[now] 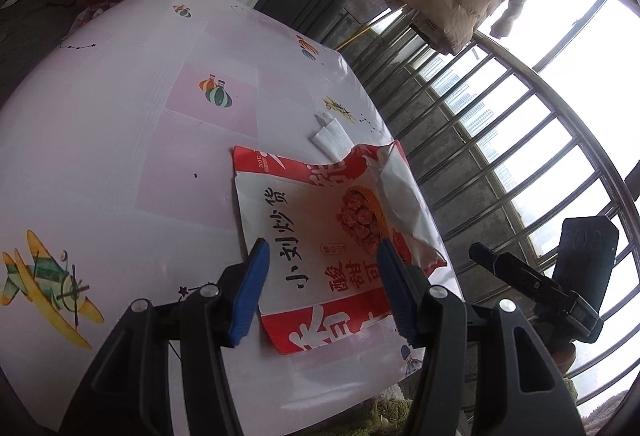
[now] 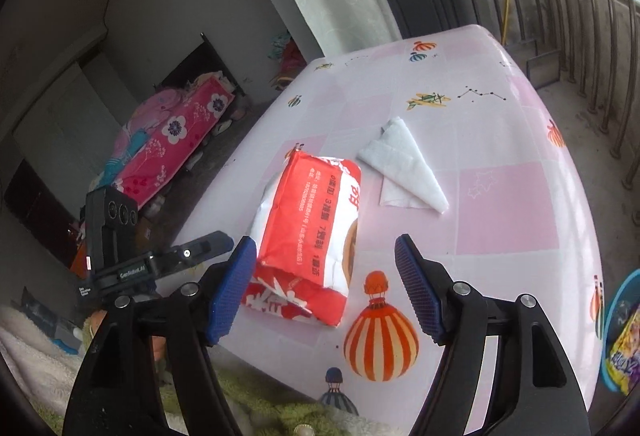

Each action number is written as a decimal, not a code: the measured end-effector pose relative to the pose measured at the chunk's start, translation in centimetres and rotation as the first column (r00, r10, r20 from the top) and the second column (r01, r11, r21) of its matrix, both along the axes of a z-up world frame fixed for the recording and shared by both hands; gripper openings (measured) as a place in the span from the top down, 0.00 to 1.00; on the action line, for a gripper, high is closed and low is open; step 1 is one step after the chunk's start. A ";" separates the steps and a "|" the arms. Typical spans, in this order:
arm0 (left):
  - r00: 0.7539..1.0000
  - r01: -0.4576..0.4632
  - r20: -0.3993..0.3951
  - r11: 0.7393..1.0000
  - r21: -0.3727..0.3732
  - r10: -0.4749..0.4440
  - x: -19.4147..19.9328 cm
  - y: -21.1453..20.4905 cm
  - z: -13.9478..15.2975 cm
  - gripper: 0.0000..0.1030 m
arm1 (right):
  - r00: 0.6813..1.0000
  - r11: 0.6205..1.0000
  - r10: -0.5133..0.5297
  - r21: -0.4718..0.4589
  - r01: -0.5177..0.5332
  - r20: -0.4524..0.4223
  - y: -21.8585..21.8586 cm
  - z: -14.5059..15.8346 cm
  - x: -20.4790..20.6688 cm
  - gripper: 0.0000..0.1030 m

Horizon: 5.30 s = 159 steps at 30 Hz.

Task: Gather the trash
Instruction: 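Lift the red-and-white snack bag off the table with the right tool, then grasp the white tissue with the left tool while the right tool holds the red bag, then carry the white tissue and red bag over the blue wastebasket with both tools, then open both tools to drop the tissue and red bag into the wastebasket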

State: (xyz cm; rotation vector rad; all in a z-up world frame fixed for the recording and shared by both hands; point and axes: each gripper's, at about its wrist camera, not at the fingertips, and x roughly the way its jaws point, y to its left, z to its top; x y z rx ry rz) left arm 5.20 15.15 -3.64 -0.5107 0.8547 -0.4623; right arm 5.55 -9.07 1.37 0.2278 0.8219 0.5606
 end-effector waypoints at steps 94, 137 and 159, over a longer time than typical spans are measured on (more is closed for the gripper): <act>0.966 -0.084 0.256 0.909 0.409 -0.026 9.4 -12.8 7.0 0.99 | 0.884 0.886 -0.460 0.119 0.449 0.088 -15.4 -3.2 0.0 0.99; 0.812 0.423 0.295 0.856 0.297 -0.503 9.8 -35.5 12.4 0.99 | 0.370 0.394 -0.892 0.045 0.918 0.258 -27.0 -3.8 -10.2 0.99; 0.659 0.751 -0.360 0.607 0.262 -0.660 9.5 -63.6 -12.1 0.52 | 0.050 0.077 -0.953 -0.079 0.994 -0.299 -39.8 -26.4 -9.6 0.52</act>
